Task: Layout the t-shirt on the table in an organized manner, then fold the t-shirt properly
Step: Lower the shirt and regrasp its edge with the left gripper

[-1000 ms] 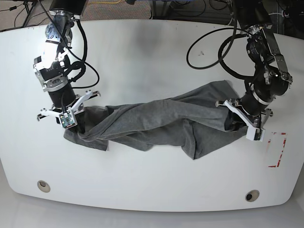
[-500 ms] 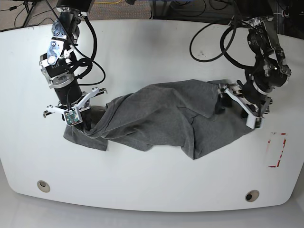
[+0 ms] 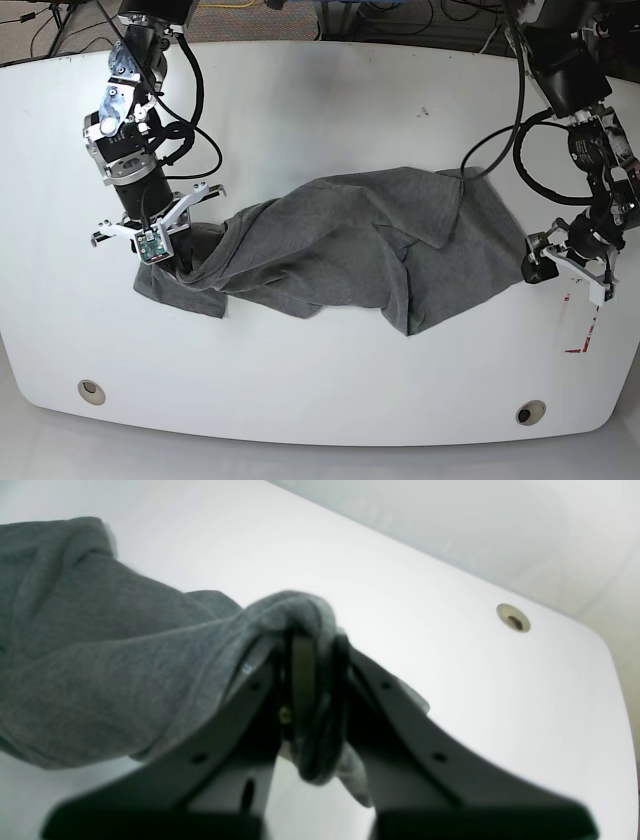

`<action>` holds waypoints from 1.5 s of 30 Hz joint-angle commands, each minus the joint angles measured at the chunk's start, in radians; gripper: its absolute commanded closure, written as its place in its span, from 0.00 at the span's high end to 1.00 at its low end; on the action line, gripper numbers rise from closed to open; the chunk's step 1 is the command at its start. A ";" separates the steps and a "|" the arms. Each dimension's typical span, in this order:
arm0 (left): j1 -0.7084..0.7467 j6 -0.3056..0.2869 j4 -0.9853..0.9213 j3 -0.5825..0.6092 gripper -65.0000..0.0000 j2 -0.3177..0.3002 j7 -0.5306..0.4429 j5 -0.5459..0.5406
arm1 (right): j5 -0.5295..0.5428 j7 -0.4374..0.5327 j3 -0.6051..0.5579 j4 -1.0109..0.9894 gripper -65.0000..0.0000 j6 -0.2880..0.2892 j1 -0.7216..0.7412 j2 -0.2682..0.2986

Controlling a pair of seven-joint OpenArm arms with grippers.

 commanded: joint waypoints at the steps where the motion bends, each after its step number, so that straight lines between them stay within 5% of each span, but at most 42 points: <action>1: -0.033 -0.001 -0.060 0.000 0.82 -0.034 -0.082 -0.016 | 0.014 0.027 0.003 0.019 0.06 -0.004 0.003 0.006; 19: -0.073 -0.001 -0.381 0.087 0.82 -0.060 -0.262 -0.014 | 0.011 0.027 0.006 0.019 0.06 -0.004 0.003 -0.027; 34: -0.144 -0.001 -0.520 0.144 0.80 -0.026 -0.279 -0.014 | 0.013 0.027 0.006 0.019 0.06 -0.004 0.001 -0.035; 37: -0.165 -0.001 -0.576 0.144 0.73 -0.029 -0.309 -0.014 | 0.013 0.027 0.006 0.019 0.06 -0.004 0.001 -0.035; 45: -0.216 -0.001 -0.686 0.163 0.33 -0.029 -0.377 -0.014 | 0.013 0.027 0.006 0.019 0.06 -0.004 0.001 -0.035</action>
